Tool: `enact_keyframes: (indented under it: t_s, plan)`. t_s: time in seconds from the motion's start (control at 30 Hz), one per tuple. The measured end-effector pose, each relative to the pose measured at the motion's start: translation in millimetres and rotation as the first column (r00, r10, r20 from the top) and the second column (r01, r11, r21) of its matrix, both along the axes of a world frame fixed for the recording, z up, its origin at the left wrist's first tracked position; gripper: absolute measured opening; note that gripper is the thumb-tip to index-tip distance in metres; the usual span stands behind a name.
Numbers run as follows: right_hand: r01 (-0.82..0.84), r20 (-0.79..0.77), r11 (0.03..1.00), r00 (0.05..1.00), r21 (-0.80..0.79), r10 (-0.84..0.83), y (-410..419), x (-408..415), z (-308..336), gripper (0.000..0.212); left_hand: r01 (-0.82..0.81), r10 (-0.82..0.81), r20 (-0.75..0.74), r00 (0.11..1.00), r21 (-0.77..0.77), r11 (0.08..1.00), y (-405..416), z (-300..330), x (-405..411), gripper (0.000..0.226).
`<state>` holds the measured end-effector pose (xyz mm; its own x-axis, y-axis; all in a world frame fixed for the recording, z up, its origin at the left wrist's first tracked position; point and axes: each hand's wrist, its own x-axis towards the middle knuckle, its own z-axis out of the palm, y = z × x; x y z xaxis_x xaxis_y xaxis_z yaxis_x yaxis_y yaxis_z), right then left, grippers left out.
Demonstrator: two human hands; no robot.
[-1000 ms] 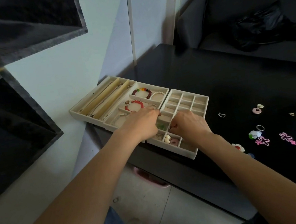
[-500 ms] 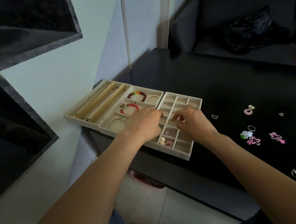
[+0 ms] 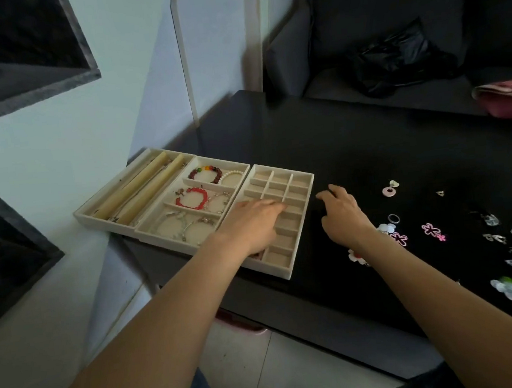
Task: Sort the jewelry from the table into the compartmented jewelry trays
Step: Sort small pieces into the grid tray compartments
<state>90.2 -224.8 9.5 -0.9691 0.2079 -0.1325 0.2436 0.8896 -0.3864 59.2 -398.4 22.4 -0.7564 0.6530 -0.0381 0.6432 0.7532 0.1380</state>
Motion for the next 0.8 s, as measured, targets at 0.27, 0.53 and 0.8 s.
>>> enact_keyframes:
  t_s: [0.27,0.53,0.8]
  plan:
    - [-0.006,0.07,0.998,0.998,0.07,0.001,13.6,-10.8,-0.7,0.04,-0.075,0.078,-0.068,0.995,0.042,0.996,12.1,-1.8,-4.6,0.048]
    - [-0.061,-0.011,0.99,0.998,-0.124,0.061,12.7,-7.2,-7.9,0.027,-0.175,0.182,-0.069,0.981,0.088,0.981,3.0,4.2,-7.9,0.038]
    - [-0.111,-0.136,0.987,0.986,-0.113,0.095,4.6,0.1,0.1,0.019,-0.178,0.178,0.009,0.984,0.063,0.982,-13.4,7.8,-7.8,0.048]
